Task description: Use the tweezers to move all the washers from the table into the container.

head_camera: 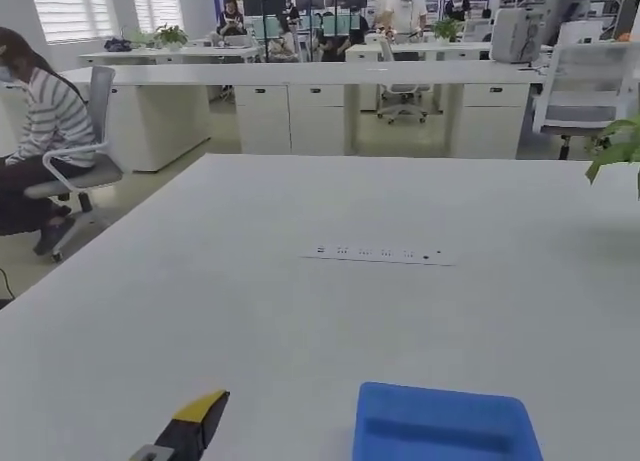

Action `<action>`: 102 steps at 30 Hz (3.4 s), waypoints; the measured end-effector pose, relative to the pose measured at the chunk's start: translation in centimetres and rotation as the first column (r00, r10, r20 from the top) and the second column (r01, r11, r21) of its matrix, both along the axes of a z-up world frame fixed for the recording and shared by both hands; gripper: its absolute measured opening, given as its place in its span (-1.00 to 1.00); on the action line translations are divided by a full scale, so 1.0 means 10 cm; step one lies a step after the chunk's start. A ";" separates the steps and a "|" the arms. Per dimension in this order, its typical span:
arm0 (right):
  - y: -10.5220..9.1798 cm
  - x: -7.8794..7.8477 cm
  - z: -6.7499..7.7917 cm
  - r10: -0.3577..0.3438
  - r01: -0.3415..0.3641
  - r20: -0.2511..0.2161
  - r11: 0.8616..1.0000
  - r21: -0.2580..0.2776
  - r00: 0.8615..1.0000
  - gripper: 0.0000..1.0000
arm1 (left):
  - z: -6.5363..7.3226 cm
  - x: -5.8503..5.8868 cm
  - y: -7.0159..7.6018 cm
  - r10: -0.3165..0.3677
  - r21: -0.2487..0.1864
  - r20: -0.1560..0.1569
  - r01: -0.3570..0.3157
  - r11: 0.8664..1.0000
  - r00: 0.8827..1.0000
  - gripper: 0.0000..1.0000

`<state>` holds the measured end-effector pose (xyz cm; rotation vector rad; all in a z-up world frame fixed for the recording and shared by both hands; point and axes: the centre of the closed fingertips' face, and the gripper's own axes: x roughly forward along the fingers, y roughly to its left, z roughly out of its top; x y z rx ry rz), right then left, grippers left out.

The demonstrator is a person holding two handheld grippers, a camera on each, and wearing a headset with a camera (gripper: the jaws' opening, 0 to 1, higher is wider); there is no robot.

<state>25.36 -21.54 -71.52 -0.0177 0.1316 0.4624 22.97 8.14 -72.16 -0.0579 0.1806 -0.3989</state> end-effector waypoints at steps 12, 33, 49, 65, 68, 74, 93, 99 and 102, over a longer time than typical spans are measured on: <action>0.10 -0.06 -0.10 0.042 -0.046 -0.060 0.998 -0.053 0.997 0.34 | -0.50 -0.23 -0.47 -0.314 -0.004 -0.290 0.327 0.945 0.904 -0.13; 0.10 -0.08 -0.21 0.063 -0.074 -0.112 0.993 -0.094 0.992 0.06 | -1.27 -0.48 -0.80 -0.544 0.144 -0.601 0.748 0.648 0.586 -0.71; 0.16 -0.18 -0.46 0.106 -0.159 -0.203 0.951 -0.266 0.973 -0.25 | -1.52 -0.51 -0.79 -0.528 0.291 -0.690 0.858 0.424 0.495 -0.95; 0.56 -0.43 -0.65 0.307 -0.434 -0.368 0.835 -0.338 0.878 -0.59 | -1.58 -0.55 -0.77 -0.543 0.311 -0.694 0.877 0.367 0.473 -1.00; 0.74 -0.46 -0.70 0.331 -0.467 -0.390 0.819 -0.334 0.859 -0.59 | -1.55 -0.57 -0.75 -0.553 0.303 -0.687 0.877 0.372 0.471 -1.00; 1.06 -0.53 -0.80 0.417 -0.554 -0.412 0.775 -0.304 0.810 -0.60 | -1.41 -0.62 -0.68 -0.567 0.300 -0.655 0.861 0.410 0.499 -1.00; 2.05 -0.80 -1.11 0.662 -0.801 -0.469 0.564 -0.202 0.585 -0.66 | -0.97 -0.72 -0.54 -0.591 0.343 -0.579 0.825 0.449 0.562 -1.00; 2.22 -0.90 -1.30 0.703 -0.856 -0.489 0.442 -0.269 0.517 -0.64 | -0.91 -0.70 -0.59 -0.603 0.376 -0.588 0.842 0.386 0.539 -1.00; 2.23 -0.92 -1.32 0.710 -0.862 -0.489 0.432 -0.265 0.506 -0.62 | -0.85 -0.70 -0.64 -0.613 0.379 -0.593 0.853 0.359 0.522 -1.00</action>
